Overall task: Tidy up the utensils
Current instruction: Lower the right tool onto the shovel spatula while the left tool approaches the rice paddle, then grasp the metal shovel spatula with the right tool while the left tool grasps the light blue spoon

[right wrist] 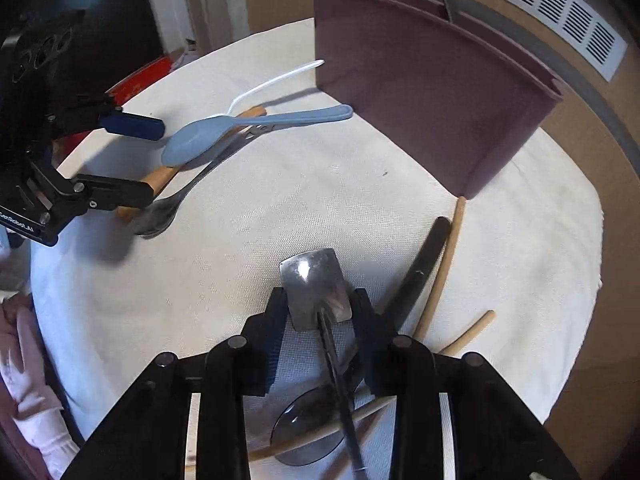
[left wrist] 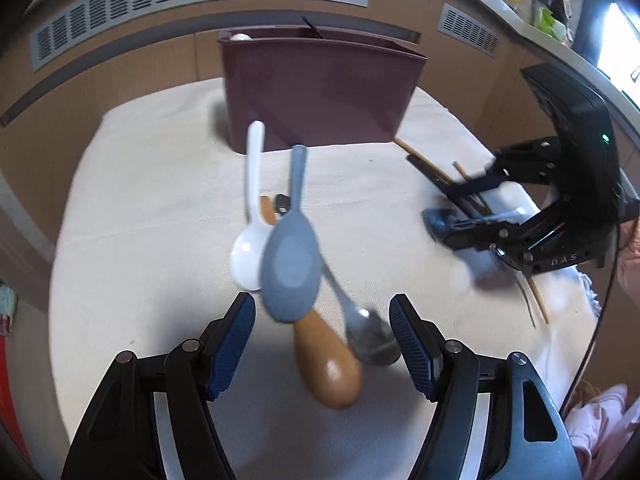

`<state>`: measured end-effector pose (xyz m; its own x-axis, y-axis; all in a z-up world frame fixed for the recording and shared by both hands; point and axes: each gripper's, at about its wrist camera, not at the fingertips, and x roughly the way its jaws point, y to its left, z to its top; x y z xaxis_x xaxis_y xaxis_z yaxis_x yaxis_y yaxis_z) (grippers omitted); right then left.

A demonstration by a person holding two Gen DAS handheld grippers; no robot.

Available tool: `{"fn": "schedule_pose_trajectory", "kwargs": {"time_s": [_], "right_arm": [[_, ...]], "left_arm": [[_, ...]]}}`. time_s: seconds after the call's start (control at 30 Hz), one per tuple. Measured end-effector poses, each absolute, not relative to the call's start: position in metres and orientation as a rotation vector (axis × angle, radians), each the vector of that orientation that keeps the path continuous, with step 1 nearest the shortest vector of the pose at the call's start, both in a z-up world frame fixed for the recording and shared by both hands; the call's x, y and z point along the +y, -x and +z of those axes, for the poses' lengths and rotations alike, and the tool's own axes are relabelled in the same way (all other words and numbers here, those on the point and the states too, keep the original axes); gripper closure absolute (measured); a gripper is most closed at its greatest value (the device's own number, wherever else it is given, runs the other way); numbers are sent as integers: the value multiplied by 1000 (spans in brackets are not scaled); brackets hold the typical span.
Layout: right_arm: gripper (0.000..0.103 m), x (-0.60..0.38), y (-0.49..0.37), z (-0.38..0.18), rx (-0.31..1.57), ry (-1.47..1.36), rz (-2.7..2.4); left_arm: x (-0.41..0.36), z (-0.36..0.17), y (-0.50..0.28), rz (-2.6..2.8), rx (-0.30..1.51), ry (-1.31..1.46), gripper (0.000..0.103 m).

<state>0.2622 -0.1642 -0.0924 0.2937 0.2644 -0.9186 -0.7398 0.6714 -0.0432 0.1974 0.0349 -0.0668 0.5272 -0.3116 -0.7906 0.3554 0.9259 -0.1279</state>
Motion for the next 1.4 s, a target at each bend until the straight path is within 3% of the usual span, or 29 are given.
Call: {"fn": "schedule_pose_trajectory", "kwargs": {"time_s": [0.03, 0.07, 0.23, 0.4, 0.43, 0.53, 0.57, 0.67, 0.73, 0.83, 0.93, 1.27, 1.37, 1.4], "right_arm": [[75, -165, -262, -91, 1079, 512, 697], [95, -167, -263, -89, 1088, 475, 685], [95, -170, -270, -74, 1136, 181, 728], [92, -162, -249, -74, 1091, 270, 744], [88, -161, -246, -74, 1087, 285, 750], [54, -164, -237, -72, 1087, 299, 785], [49, -164, -234, -70, 1078, 302, 788], [49, -160, -230, -71, 1060, 343, 759], [49, -156, -233, -75, 1065, 338, 727], [50, -150, -240, -86, 1110, 350, 635], [73, -147, -232, -85, 1068, 385, 582], [73, -177, -216, -54, 972, 198, 565], [73, -186, -209, -36, 915, 160, 555], [73, -187, -208, -32, 901, 149, 554]], "left_arm": [[37, -66, -197, -388, 932, -46, 33], [40, -66, -197, -381, 932, -37, 33], [52, -66, -201, -336, 933, 25, 33], [46, -55, -203, -346, 886, -13, 34], [43, -54, -205, -350, 883, -27, 34], [29, -58, -218, -344, 894, -103, 40], [24, -61, -222, -329, 904, -131, 41], [17, -71, -226, -315, 923, -152, 48], [17, -76, -226, -300, 934, -142, 65], [24, -76, -225, -273, 921, -92, 68], [34, -68, -219, -259, 891, -37, 68], [45, 3, -177, -228, 643, -17, 68], [41, 16, -176, -237, 606, -27, 78], [41, 19, -176, -241, 603, -27, 87]]}}
